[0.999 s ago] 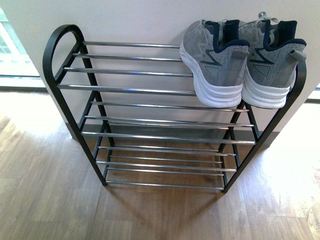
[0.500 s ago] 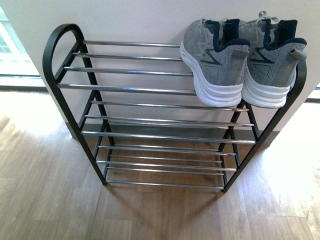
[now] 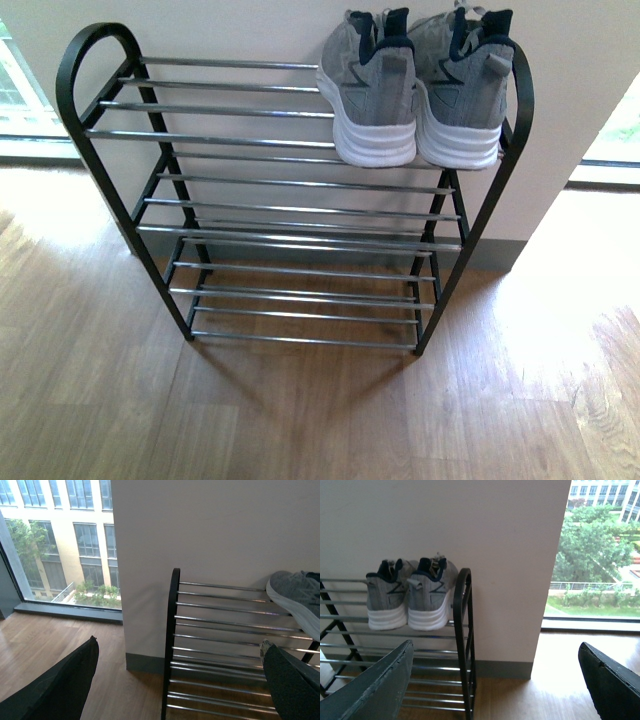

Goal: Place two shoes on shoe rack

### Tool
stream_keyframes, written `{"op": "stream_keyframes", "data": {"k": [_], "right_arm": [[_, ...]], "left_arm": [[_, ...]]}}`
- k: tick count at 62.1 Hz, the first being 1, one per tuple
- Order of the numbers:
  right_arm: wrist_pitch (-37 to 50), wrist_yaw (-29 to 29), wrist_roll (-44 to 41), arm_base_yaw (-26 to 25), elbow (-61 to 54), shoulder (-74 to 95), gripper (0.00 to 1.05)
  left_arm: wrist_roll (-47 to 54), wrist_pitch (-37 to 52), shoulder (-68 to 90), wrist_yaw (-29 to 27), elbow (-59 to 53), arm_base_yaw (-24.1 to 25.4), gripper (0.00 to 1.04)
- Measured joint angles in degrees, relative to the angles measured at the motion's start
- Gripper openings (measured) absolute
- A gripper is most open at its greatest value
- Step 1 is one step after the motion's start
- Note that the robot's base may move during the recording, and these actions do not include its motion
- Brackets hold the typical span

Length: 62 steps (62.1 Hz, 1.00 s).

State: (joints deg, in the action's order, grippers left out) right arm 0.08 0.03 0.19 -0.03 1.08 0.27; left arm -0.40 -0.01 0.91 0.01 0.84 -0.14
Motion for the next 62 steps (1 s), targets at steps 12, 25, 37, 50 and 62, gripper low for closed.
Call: {"op": "stream_keyframes", "data": {"k": [12,25,37,50,62], "right_arm": [[0.0,0.0,0.0,0.0,0.0,0.0,0.95],[0.0,0.0,0.0,0.0,0.0,0.0,0.95],[0.0,0.0,0.0,0.0,0.0,0.0,0.95],[0.0,0.0,0.0,0.0,0.0,0.0,0.95],[0.0,0.0,0.0,0.0,0.0,0.0,0.95]], "left_arm": [[0.0,0.0,0.0,0.0,0.0,0.0,0.95],[0.0,0.0,0.0,0.0,0.0,0.0,0.95],[0.0,0.0,0.0,0.0,0.0,0.0,0.95],[0.0,0.0,0.0,0.0,0.0,0.0,0.95],[0.0,0.0,0.0,0.0,0.0,0.0,0.95]]}}
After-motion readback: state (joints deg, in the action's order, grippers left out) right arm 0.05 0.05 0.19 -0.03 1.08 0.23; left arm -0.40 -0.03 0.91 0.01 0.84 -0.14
